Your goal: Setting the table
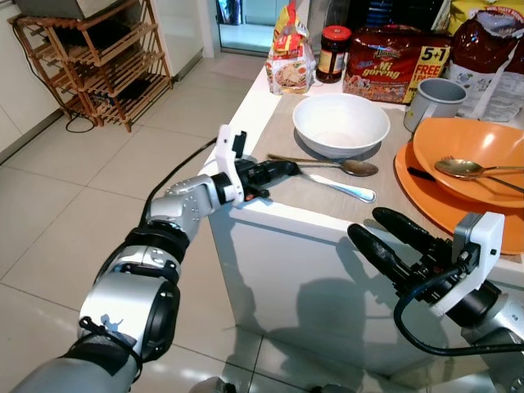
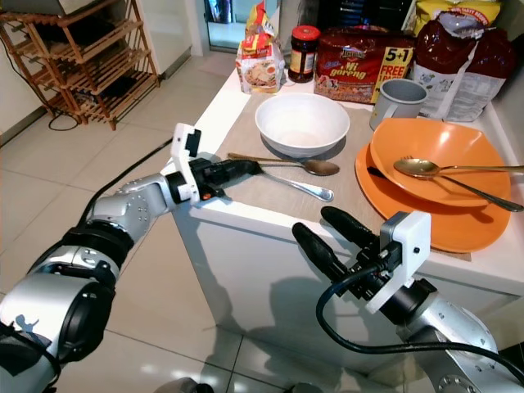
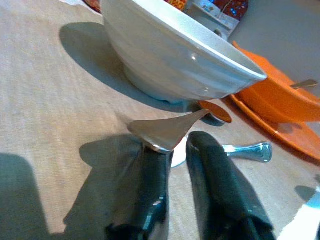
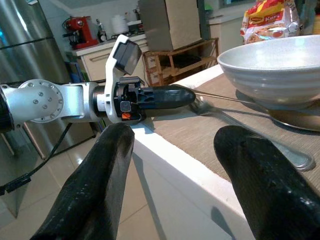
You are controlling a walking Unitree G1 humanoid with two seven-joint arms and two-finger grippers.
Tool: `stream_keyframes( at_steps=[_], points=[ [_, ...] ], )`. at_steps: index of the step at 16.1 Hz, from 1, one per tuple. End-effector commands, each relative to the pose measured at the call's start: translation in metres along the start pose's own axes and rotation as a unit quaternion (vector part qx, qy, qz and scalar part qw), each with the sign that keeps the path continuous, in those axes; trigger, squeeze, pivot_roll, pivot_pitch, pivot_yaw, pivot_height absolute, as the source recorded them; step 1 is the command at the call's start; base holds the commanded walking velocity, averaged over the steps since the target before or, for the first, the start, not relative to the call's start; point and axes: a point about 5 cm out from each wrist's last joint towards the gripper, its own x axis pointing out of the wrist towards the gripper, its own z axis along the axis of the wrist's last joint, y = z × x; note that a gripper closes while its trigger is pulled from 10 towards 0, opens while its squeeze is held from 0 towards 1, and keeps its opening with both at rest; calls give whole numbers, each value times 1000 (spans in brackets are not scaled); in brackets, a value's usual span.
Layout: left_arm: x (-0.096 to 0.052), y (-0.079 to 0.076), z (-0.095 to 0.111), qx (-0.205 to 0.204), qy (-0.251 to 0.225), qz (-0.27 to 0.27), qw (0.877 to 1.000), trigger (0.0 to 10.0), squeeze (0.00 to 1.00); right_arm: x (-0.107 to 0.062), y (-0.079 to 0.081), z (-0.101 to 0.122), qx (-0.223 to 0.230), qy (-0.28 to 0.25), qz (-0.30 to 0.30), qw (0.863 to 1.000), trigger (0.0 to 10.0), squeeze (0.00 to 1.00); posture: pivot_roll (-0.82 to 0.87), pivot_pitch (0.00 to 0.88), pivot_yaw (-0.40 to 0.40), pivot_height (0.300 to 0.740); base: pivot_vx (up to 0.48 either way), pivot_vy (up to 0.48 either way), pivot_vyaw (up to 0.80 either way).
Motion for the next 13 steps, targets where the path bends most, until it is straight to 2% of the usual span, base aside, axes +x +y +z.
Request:
stream_keyframes(
  at_steps=[1,2,4,5,8,10,11,12,13],
  points=[
    [-4,5,1,15,20,14,1000,10000,1000,2,1,4,-9,-9,2,1000,10000,0,-112,41,59,740,0,0,0],
    [-5,6,0,20,25,19,999,10000,1000,2,1,4,-9,-9,2,1000,10000,0,-112,41,59,740,0,0,0],
    [-11,15,-4,70,66,60,994,10000,1000,4,1,3,-9,-10,4,1000,10000,0,-108,35,60,740,0,0,0],
    [-16,18,-6,106,94,65,988,10000,0,5,0,3,-9,-10,3,1000,10000,0,-104,34,60,740,0,0,0],
    [-25,23,-6,161,126,63,977,10000,0,6,0,2,-8,-11,3,1000,10000,0,-97,31,58,740,0,0,0],
    [-26,22,-5,163,127,51,977,10000,0,7,-1,3,-9,-13,2,1000,10000,0,-95,29,58,740,0,0,0],
    [-28,22,-4,163,136,37,977,10000,1000,7,-1,3,-9,-13,2,1000,10000,0,-91,25,59,740,0,0,0],
    [-29,22,-5,168,143,33,975,10000,1000,7,-1,3,-10,-13,2,1000,10000,0,-91,25,59,740,0,0,0],
    [-32,24,-5,185,168,41,967,10000,1000,7,-2,3,-10,-13,2,1000,10000,0,-91,25,59,740,0,0,0]
  ],
)
